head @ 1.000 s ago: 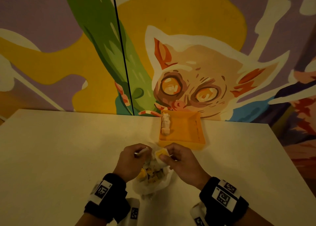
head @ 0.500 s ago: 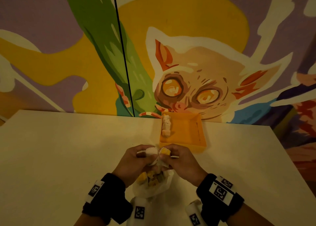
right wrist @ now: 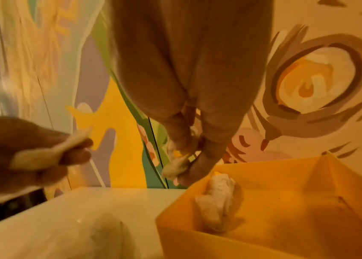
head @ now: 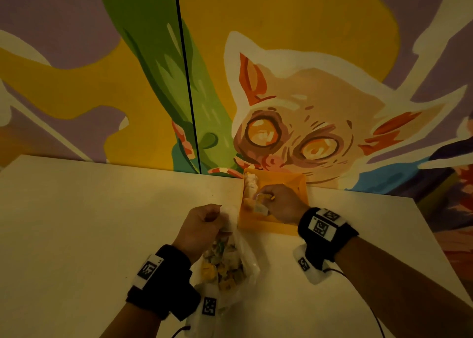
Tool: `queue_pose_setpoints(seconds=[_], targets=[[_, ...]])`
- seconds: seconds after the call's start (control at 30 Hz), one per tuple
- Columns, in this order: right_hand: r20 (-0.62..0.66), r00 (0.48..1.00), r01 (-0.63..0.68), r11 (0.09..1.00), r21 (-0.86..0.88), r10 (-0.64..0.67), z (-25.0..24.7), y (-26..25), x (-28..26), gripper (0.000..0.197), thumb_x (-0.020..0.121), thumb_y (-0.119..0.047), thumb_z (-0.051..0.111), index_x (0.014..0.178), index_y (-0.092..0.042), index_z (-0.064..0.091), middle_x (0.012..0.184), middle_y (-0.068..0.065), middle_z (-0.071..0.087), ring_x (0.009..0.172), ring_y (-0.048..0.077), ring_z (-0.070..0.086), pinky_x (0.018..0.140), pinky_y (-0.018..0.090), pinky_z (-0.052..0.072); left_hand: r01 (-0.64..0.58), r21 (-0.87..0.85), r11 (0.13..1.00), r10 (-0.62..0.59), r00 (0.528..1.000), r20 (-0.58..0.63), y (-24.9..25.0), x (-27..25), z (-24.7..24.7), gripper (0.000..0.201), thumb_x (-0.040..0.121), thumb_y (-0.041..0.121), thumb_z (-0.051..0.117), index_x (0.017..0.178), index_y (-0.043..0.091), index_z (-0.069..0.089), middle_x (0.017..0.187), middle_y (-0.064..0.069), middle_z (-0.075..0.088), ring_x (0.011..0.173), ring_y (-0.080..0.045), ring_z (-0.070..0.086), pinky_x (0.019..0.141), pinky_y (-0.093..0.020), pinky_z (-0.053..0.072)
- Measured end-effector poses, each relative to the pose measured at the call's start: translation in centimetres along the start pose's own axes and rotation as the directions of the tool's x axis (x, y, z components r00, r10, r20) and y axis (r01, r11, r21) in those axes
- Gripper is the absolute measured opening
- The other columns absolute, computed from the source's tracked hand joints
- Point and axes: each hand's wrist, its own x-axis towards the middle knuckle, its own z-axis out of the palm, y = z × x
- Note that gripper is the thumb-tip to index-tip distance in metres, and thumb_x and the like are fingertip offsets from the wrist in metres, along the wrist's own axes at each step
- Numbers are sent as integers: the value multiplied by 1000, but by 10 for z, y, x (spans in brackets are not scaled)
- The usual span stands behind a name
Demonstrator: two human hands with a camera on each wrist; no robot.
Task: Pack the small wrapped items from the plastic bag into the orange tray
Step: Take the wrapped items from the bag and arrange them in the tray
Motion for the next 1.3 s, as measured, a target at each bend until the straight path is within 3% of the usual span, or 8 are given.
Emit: queue_pose_setpoints(seconds=[0.2,0.37,0.5,0.8,1.0,1.1,1.2,1.3], targets=[[79,994,-60,984,-165,74,3,2,32,20,84,-20,73,104,-16,69,101,1,62,90,16,56,62,18,40,5,28,1000,-6,1000,26,-1,12,-6,18,95,1,54,101,8,70,97,-10,73,90,-25,70,71,-28,59],[170,976,-94,968,-231,135,11,4,60,11,83,-14,73,93,-10,72,116,10,67,102,24,65,72,26,49,2,70,998,-5,999,44,-6,21,-9,15,94,4,57,100,7,70,95,-15,73,90,-31,70,78,-38,60],[185,968,-120,963,-242,167,19,9,80,9,80,-16,76,89,-14,74,104,6,71,88,21,67,68,23,53,11,65,998,-14,999,51,-7,24,-7,14,93,4,57,98,7,70,94,-11,73,87,-23,71,71,-28,59],[44,982,-175,974,-146,183,33,18,102,9,84,-7,68,91,-4,73,101,11,71,93,26,68,81,28,55,15,70,997,-18,999,44,-8,28,-10,12,92,7,61,96,10,71,94,-7,74,90,-22,70,80,-36,60],[19,982,-190,981,-40,190,27,24,96,21,84,-16,70,102,-12,61,104,10,67,90,28,67,77,34,56,17,84,996,-19,999,33,-10,27,-8,16,89,5,64,99,15,71,92,-2,74,88,-17,70,72,-25,59],[-20,988,-150,989,4,150,22,20,84,15,88,-18,67,97,-19,57,104,6,62,91,28,65,77,35,56,11,85,996,-12,1000,22,-11,26,-8,23,85,2,67,101,18,69,95,0,74,91,-17,70,70,-24,58],[-86,994,-68,995,72,74,15,10,63,8,90,-18,65,93,-23,60,101,-1,64,90,18,62,65,19,47,13,76,997,-14,1000,9,-13,26,-6,31,82,2,72,106,21,67,96,2,74,87,-11,71,67,-21,57],[26,997,72,988,140,-76,10,-5,37,7,90,-25,65,97,-26,66,98,-14,64,94,4,59,71,14,44,4,89,996,-5,1000,10,-14,29,-2,39,81,0,72,114,19,64,91,0,74,80,-7,71,62,-17,55]])
